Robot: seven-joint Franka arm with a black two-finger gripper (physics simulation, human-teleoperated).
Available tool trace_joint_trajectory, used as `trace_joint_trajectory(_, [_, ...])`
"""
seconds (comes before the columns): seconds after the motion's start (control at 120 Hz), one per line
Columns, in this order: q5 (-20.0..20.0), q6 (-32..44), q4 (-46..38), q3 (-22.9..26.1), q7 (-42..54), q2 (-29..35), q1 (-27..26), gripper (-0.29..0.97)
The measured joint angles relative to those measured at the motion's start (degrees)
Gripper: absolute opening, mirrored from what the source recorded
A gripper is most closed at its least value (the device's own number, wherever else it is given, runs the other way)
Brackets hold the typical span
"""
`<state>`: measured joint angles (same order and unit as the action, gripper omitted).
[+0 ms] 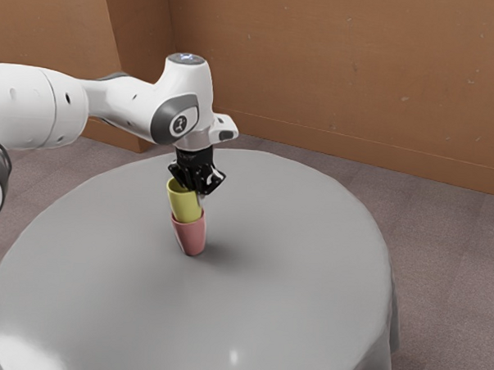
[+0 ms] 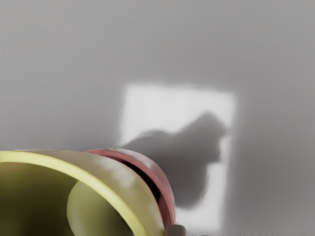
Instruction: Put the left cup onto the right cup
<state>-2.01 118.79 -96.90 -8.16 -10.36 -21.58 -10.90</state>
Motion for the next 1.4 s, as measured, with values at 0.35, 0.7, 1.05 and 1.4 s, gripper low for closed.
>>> trace_joint_trajectory(0.35, [0.6,0.7,0.0,0.0,0.3,0.0,-0.2,0.44])
trace_joint_trajectory(0.7, [0.6,0.9,0.4,-0.1,0.4,0.3,-0.3,0.62])
trace_joint_trajectory(1.05, [0.5,0.3,0.0,-0.3,0.6,2.0,-0.2,0.66])
trace_joint_trajectory(1.4, [0.2,-10.2,0.1,1.3,1.6,13.7,-1.2,0.66])
